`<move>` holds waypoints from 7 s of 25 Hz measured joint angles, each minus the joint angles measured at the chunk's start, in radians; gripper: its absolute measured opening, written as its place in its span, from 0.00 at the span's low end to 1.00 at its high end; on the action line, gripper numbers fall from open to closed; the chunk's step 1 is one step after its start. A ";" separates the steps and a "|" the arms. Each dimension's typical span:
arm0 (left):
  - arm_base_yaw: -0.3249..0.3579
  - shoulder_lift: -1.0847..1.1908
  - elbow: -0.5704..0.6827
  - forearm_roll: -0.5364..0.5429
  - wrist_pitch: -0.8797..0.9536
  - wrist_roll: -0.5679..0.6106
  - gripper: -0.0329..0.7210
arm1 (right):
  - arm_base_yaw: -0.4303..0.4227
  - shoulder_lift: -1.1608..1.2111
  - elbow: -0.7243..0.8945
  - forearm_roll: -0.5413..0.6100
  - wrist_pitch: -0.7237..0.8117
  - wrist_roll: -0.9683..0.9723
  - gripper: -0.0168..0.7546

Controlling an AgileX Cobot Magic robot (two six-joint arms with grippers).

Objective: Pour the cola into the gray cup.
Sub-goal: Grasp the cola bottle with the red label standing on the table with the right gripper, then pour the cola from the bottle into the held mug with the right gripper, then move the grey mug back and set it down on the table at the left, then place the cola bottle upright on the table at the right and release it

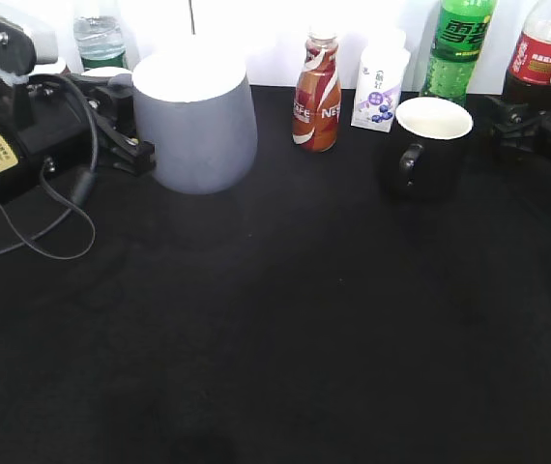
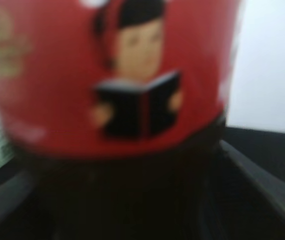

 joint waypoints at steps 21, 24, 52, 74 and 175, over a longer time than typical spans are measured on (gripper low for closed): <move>0.000 0.000 0.000 0.000 0.001 0.000 0.15 | 0.000 0.022 -0.006 -0.085 -0.109 -0.034 0.56; 0.000 0.000 0.000 0.008 0.002 0.000 0.15 | 0.000 -0.134 0.088 -0.102 -0.108 -0.063 0.55; 0.000 0.002 0.000 0.230 0.055 -0.041 0.15 | 0.399 -0.447 0.110 -0.285 0.142 -1.026 0.53; 0.000 0.002 0.000 0.262 0.036 -0.042 0.14 | 0.399 -0.447 0.110 -0.163 0.104 -1.411 0.53; -0.028 -0.084 0.040 -0.490 0.151 0.258 0.40 | 0.026 0.051 -0.002 0.047 -0.151 -0.051 0.76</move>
